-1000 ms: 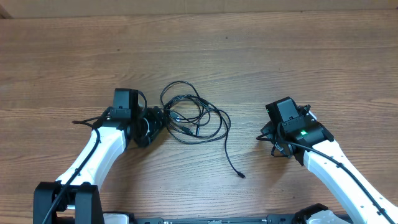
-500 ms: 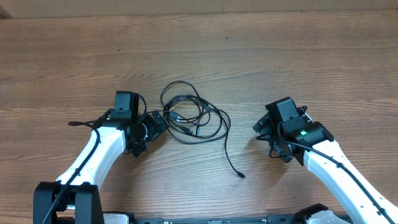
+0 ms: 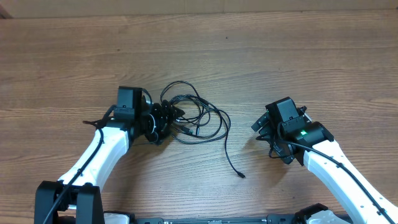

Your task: Untangle cables

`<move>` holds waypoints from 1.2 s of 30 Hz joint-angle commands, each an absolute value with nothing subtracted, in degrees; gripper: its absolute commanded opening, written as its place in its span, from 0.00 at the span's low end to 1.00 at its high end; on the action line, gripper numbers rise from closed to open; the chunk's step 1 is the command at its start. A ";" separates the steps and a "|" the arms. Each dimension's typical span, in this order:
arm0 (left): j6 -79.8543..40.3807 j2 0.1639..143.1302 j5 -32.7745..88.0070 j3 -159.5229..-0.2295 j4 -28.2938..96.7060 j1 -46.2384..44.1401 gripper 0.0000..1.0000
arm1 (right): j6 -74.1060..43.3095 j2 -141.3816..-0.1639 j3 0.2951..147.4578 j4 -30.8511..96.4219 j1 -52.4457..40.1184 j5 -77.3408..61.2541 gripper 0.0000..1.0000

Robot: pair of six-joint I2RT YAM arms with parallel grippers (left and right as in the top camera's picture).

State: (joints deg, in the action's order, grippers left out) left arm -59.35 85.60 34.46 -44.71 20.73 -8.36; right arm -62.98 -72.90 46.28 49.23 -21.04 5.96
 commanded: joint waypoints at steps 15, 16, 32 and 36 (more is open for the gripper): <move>-65.69 85.47 11.68 -45.04 16.43 -16.16 0.44 | -63.13 -72.66 46.13 49.41 -20.93 6.13 1.00; -66.46 85.73 11.62 -45.04 15.75 -16.67 0.42 | -63.13 -72.66 46.13 49.41 -20.93 6.11 1.00; -67.22 90.76 9.93 -45.04 13.02 -19.68 0.04 | -63.13 -72.66 46.13 49.41 -20.93 6.11 1.00; -67.26 90.74 10.57 -45.04 12.10 -19.66 0.04 | -63.13 -72.66 46.13 49.41 -20.93 6.11 1.00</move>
